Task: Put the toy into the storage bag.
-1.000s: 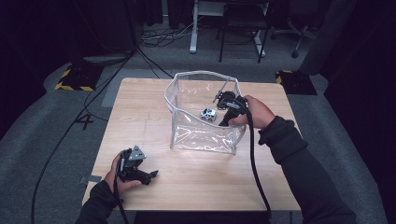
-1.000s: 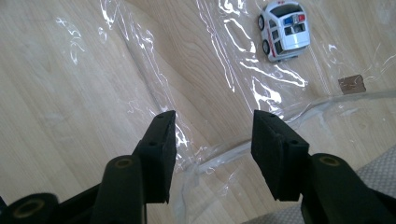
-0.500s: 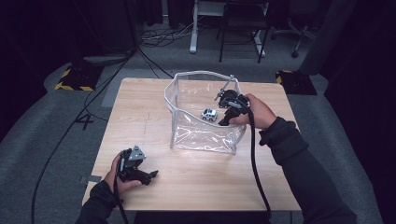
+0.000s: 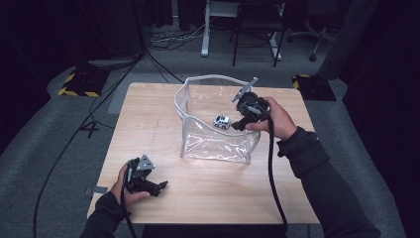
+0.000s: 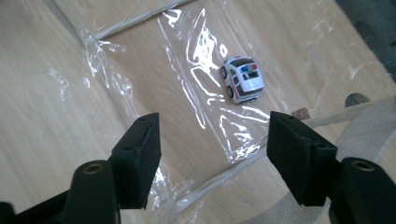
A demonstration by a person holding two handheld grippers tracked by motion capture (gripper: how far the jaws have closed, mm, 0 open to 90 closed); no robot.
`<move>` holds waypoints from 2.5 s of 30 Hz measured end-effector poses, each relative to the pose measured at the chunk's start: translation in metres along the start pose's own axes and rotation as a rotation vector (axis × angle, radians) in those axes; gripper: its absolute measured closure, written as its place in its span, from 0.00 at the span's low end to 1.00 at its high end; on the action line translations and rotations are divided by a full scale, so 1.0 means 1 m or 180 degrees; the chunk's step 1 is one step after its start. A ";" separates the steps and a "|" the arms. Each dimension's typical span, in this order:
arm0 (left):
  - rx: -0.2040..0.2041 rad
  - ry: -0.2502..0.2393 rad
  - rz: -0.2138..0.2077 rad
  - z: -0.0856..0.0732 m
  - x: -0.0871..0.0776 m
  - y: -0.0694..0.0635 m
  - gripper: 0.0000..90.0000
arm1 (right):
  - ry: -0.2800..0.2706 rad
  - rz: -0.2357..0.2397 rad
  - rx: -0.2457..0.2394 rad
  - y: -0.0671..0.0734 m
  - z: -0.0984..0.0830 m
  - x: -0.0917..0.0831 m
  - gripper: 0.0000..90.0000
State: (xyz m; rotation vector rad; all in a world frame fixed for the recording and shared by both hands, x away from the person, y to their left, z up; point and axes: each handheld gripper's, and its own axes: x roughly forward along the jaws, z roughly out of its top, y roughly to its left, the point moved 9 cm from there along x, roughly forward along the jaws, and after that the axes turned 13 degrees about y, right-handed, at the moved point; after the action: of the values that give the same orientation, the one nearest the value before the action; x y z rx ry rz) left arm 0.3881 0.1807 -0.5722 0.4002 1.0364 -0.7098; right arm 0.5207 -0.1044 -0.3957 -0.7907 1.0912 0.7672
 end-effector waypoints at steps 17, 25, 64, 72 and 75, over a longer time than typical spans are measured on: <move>-0.0008 -0.0003 -0.0002 0.000 0.000 0.000 0.01 | -0.0743 -0.0294 0.0087 -0.007 0.000 -0.029 0.30; 0.0008 -0.0004 0.0017 0.000 0.000 0.001 0.01 | -0.0960 -0.0316 0.0162 -0.008 -0.008 -0.043 0.27; -0.0008 -0.0007 0.0000 0.000 0.000 0.000 0.01 | -0.1277 -0.0546 0.0347 -0.016 -0.076 -0.062 0.26; -0.0006 -0.0008 -0.0002 0.000 0.000 0.000 0.01 | -0.1255 -0.0627 0.0317 -0.016 -0.087 -0.056 0.26; -0.0005 -0.0008 0.0000 0.000 0.000 0.000 0.01 | -0.1261 -0.0594 0.0325 -0.014 -0.092 -0.054 0.26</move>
State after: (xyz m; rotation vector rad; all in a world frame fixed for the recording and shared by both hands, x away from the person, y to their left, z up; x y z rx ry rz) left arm 0.3882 0.1804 -0.5722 0.3977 1.0345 -0.7092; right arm 0.4754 -0.1976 -0.3661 -0.6109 0.6849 0.6687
